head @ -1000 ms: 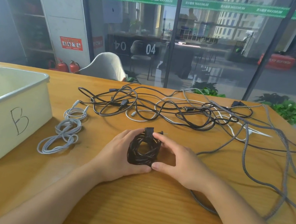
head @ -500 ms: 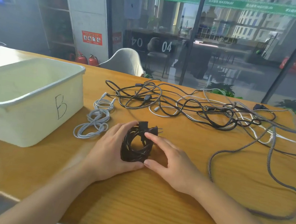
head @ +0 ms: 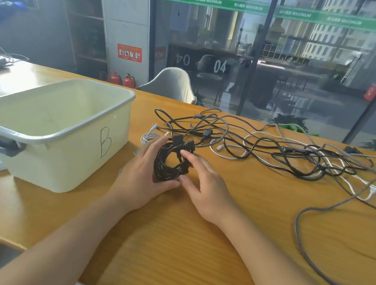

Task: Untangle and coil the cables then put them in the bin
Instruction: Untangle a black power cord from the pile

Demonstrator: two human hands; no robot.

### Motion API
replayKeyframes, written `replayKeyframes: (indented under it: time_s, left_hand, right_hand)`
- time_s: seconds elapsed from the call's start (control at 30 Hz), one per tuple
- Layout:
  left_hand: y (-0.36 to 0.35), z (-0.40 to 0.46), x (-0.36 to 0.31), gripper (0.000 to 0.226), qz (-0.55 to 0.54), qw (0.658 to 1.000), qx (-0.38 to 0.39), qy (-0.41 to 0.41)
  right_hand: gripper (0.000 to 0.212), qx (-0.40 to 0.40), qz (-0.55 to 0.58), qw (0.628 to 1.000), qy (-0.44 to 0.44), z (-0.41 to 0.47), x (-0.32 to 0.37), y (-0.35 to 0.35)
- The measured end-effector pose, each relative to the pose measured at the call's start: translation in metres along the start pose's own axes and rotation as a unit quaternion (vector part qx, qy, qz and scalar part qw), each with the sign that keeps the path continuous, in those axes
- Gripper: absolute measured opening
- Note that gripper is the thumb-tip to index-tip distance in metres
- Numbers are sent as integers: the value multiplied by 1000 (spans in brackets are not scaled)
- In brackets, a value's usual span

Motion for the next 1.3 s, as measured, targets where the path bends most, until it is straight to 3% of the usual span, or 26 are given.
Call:
replayKeyframes:
  time_s: [0.2, 0.43, 0.7, 0.8, 0.9, 1.0, 1.17, 1.3]
  left_hand:
    - [-1, 21, 12, 98, 18, 1000, -6, 9]
    - [-25, 54, -5, 106, 102, 994, 23, 11]
    - [-30, 55, 17, 108, 142, 986, 83, 31]
    - [-36, 50, 20, 100, 197, 975, 98, 16]
    - [-42, 48, 20, 92, 268, 957, 108, 8]
    - [-41, 41, 14, 88, 285, 953, 104, 19]
    - [-53, 28, -25, 73, 288, 957, -3, -47]
    - [-82, 22, -57, 73, 281, 957, -7, -76]
  right_hand:
    - [54, -5, 14, 1000, -23, 28, -6, -12]
    - [49, -31, 18, 998, -61, 33, -34, 1]
    - [54, 67, -38, 995, -70, 33, -37, -5]
    - [60, 139, -102, 982, -76, 30, -34, -8]
    - [63, 159, -135, 975, -72, 29, -34, -11]
    - [66, 137, -144, 978, -67, 25, -33, -10]
    - [61, 80, -184, 978, -58, 12, -30, 5]
    - [70, 50, -234, 969, -54, -10, -44, 26]
Point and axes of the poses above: each hand's wrist, its own z-axis towards the middle knuckle, its own y-axis out of the back of the hand, x = y × z, the point moved 4 cm from there along z, towards the middle knuckle, and after that the axes turned 7 degrees about y, right-handed, at the moved point
